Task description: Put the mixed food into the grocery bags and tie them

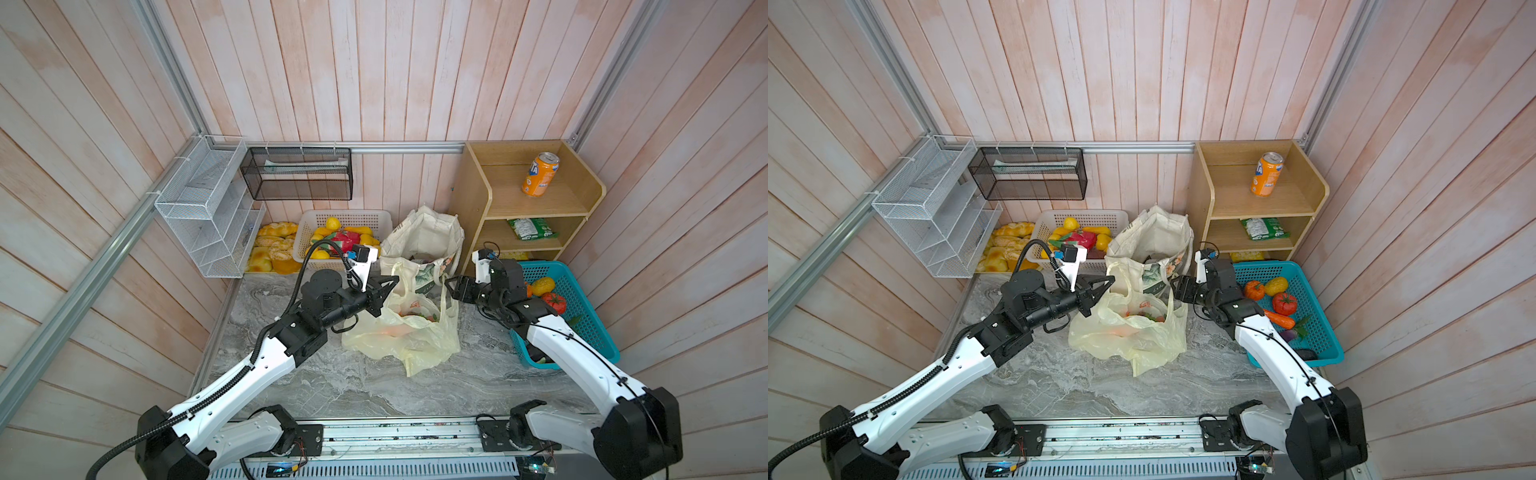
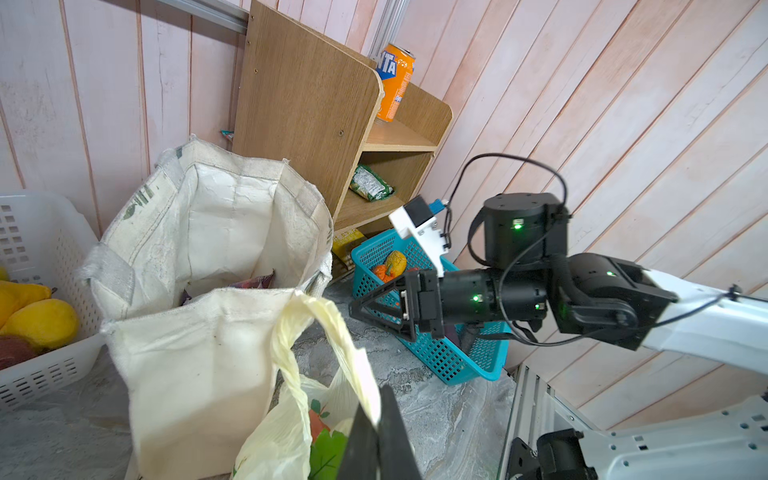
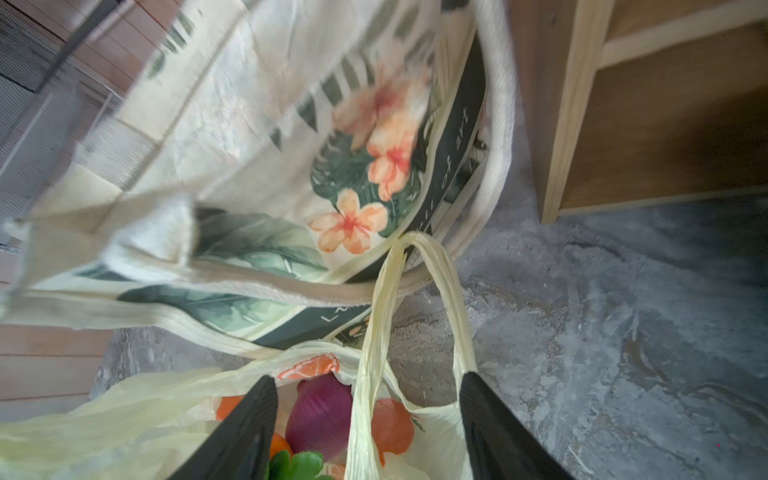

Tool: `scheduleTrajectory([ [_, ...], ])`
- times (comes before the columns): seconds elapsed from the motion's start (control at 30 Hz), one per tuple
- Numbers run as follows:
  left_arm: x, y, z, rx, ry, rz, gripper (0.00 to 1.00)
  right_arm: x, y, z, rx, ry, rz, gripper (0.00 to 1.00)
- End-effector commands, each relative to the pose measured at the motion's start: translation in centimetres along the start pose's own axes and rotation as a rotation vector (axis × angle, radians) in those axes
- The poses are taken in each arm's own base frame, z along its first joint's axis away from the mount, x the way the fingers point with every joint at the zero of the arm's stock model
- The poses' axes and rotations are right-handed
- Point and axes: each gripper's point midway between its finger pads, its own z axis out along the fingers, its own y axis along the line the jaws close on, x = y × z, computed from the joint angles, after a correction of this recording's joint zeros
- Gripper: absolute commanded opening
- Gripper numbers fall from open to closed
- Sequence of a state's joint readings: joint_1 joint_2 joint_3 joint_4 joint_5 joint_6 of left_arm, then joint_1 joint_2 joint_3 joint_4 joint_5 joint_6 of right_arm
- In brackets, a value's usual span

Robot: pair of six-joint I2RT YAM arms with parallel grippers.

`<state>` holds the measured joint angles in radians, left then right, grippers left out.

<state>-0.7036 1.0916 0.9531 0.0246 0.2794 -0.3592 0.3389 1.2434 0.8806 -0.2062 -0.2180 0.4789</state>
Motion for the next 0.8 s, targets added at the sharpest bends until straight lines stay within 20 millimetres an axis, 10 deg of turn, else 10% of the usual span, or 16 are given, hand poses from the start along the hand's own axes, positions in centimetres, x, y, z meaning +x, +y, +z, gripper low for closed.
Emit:
scheduleTrajectory([
  [0.0, -0.6, -0.6, -0.6, 0.015, -0.03, 0.013, 0.0, 0.6, 0.6, 1.5, -0.048, 0.042, 0.008, 0.7],
  [0.2, -0.5, -0.5, -1.0, 0.007, -0.029, 0.015, 0.0, 1.1, 0.4, 4.9, -0.077, 0.102, 0.031, 0.59],
  [0.33, -0.6, -0.3, -1.5, -0.015, -0.03, 0.016, 0.0, 0.4, 1.1, 4.9, -0.085, 0.138, 0.008, 0.03],
  [0.77, -5.6, -0.7, -3.9, -0.061, -0.19, 0.043, 0.0, -12.4, 11.6, -14.9, -0.269, -0.372, -0.114, 0.0],
])
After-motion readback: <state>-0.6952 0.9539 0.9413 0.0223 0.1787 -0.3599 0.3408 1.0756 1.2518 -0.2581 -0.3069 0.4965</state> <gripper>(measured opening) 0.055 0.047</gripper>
